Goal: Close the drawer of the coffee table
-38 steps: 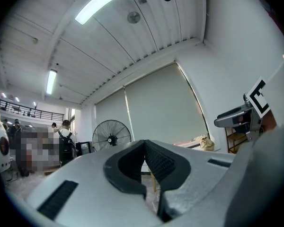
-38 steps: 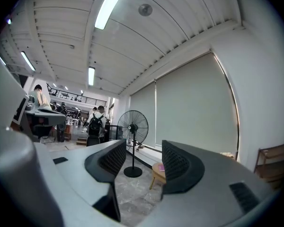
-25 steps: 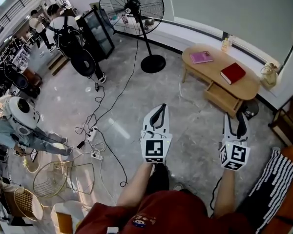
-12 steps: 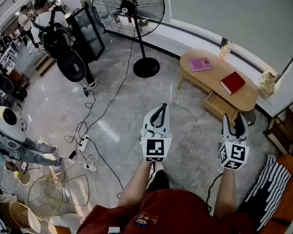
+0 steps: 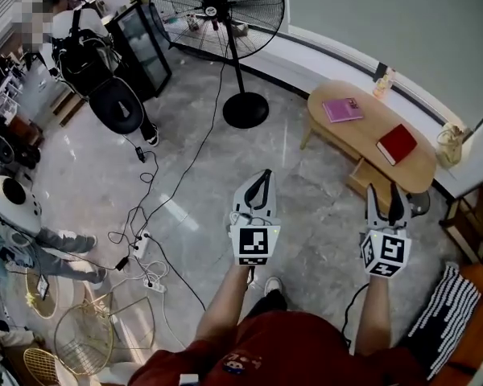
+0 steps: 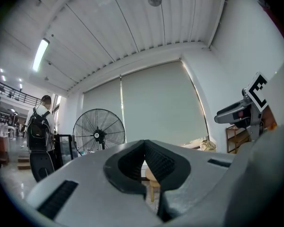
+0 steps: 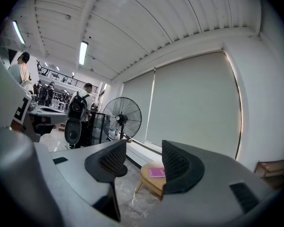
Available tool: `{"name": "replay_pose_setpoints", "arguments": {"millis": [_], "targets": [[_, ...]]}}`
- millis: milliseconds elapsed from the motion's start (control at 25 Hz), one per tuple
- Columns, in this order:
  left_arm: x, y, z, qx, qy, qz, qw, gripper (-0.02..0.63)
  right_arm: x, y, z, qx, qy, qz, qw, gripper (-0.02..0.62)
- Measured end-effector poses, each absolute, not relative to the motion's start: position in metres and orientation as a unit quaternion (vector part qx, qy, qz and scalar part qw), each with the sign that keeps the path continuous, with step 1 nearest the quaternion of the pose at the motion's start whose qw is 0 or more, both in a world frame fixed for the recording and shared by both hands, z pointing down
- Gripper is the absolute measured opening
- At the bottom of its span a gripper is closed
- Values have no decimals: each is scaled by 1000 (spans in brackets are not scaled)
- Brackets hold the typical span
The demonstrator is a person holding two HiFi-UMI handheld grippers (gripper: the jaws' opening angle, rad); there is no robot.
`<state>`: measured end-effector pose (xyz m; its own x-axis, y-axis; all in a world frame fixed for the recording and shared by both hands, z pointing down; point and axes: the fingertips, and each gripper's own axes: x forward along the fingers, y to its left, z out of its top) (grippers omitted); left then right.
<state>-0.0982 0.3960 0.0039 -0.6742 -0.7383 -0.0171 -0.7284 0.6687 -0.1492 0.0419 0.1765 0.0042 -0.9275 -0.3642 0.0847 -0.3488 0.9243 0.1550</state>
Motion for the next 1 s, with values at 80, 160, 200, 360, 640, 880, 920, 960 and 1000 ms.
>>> {"name": "replay_pose_setpoints", "arguments": {"millis": [80, 160, 200, 360, 640, 880, 920, 960, 1000], "targets": [[-118, 392, 5, -405, 911, -63, 36, 8, 25, 173, 5, 187, -978, -69, 58, 219], [-135, 386, 9, -411, 909, -59, 33, 8, 13, 170, 8, 194, -976, -70, 63, 219], [-141, 384, 11, -415, 907, -57, 33, 8, 9, 168, 9, 199, -975, -71, 65, 219], [-153, 369, 16, -434, 899, -49, 36, 8, 7, 160, 15, 221, -970, -73, 69, 219], [-157, 318, 35, -466, 882, -50, 43, 8, 20, 115, 37, 262, -961, -65, 61, 219], [-165, 246, 20, -508, 857, -69, 53, 8, 25, 56, 34, 310, -949, -39, 43, 219], [-165, 232, 17, -516, 852, -70, 56, 8, 26, 47, 36, 316, -947, -36, 43, 219], [-165, 218, 15, -524, 847, -71, 60, 8, 28, 37, 38, 323, -945, -34, 43, 219], [-165, 203, 14, -531, 842, -72, 63, 8, 31, 26, 40, 329, -943, -32, 43, 219]]}}
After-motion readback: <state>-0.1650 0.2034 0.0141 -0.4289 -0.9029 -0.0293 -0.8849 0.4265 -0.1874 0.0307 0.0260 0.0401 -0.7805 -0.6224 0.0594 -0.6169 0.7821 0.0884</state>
